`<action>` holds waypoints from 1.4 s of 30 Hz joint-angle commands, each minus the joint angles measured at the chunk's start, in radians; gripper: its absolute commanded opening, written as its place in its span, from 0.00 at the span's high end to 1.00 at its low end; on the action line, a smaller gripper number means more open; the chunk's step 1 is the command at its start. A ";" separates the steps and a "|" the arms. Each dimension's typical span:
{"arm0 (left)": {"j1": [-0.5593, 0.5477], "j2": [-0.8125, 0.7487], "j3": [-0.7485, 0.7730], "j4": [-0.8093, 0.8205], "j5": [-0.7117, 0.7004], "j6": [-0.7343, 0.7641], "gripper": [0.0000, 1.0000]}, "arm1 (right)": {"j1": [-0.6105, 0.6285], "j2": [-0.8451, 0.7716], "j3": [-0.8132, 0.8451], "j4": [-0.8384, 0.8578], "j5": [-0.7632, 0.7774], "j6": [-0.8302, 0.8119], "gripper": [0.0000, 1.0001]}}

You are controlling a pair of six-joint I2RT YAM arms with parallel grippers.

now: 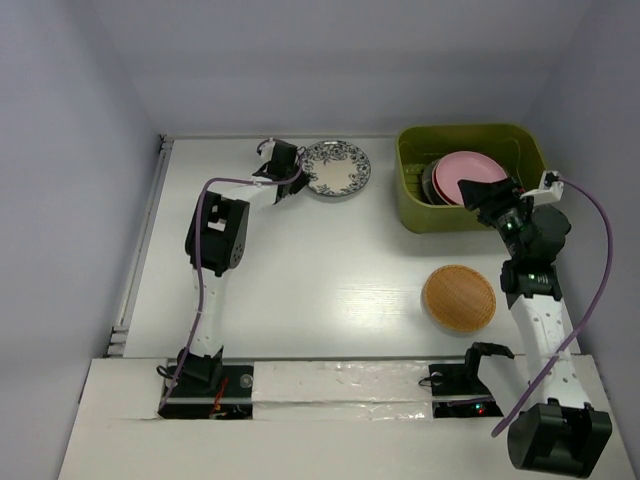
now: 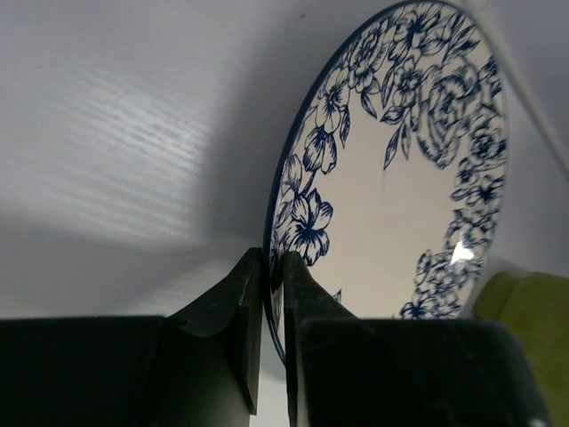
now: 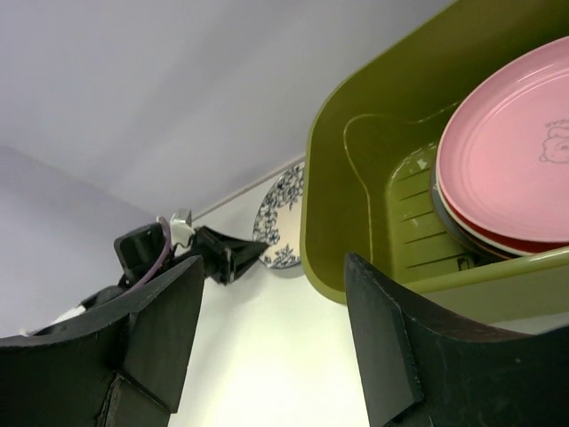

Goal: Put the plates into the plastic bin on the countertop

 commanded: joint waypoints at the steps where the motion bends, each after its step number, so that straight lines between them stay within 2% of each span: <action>1: 0.008 -0.001 -0.028 0.029 -0.007 -0.013 1.00 | 0.011 -0.011 0.010 0.007 -0.055 -0.034 0.31; 3: 0.008 -0.033 -0.063 0.065 0.000 -0.011 1.00 | 0.021 -0.020 0.013 -0.007 -0.058 -0.051 0.31; 4: 0.017 -0.079 -0.110 0.114 0.001 -0.007 1.00 | 0.021 -0.025 0.011 -0.013 -0.060 -0.053 0.34; 5: 0.017 -0.106 -0.137 0.137 0.001 0.000 1.00 | 0.033 -0.034 0.008 -0.012 -0.064 -0.054 0.41; 9: 0.037 -0.254 -0.276 0.241 0.016 0.012 1.00 | 0.114 -0.027 0.019 -0.010 -0.061 -0.053 0.96; 12: 0.047 -0.355 -0.387 0.319 0.065 0.000 1.00 | 0.201 -0.001 0.037 -0.009 -0.035 -0.054 0.98; 14: 0.056 -0.410 -0.451 0.367 0.084 -0.013 1.00 | 0.235 0.018 0.034 0.017 -0.028 -0.040 0.96; 17: 0.056 -0.467 -0.520 0.418 0.118 -0.026 1.00 | 0.300 0.052 0.022 0.037 -0.012 -0.040 0.75; 18: 0.065 -0.482 -0.539 0.431 0.131 -0.028 1.00 | 0.318 0.061 0.022 0.037 0.004 -0.043 0.60; 20: 0.065 -0.530 -0.575 0.455 0.141 -0.031 1.00 | 0.369 0.095 0.024 0.036 0.021 -0.046 0.47; 21: 0.065 -0.545 -0.588 0.461 0.150 -0.033 1.00 | 0.385 0.108 0.027 0.034 0.044 -0.046 0.36; 23: 0.065 -0.594 -0.620 0.485 0.161 -0.037 1.00 | 0.434 0.157 0.034 0.043 0.052 -0.043 0.26; 24: 0.065 -0.629 -0.644 0.500 0.176 -0.045 1.00 | 0.448 0.176 0.037 0.056 0.063 -0.039 0.18; 30: 0.065 -0.777 -0.741 0.527 0.210 -0.056 1.00 | 0.498 0.277 0.045 0.111 0.116 -0.008 0.06; 34: 0.065 -0.908 -0.830 0.533 0.225 -0.063 1.00 | 0.517 0.328 0.059 0.131 0.135 0.000 0.04; 42: 0.045 -1.061 -0.922 0.518 0.300 -0.072 1.00 | 0.536 0.446 0.097 0.161 0.095 -0.004 0.01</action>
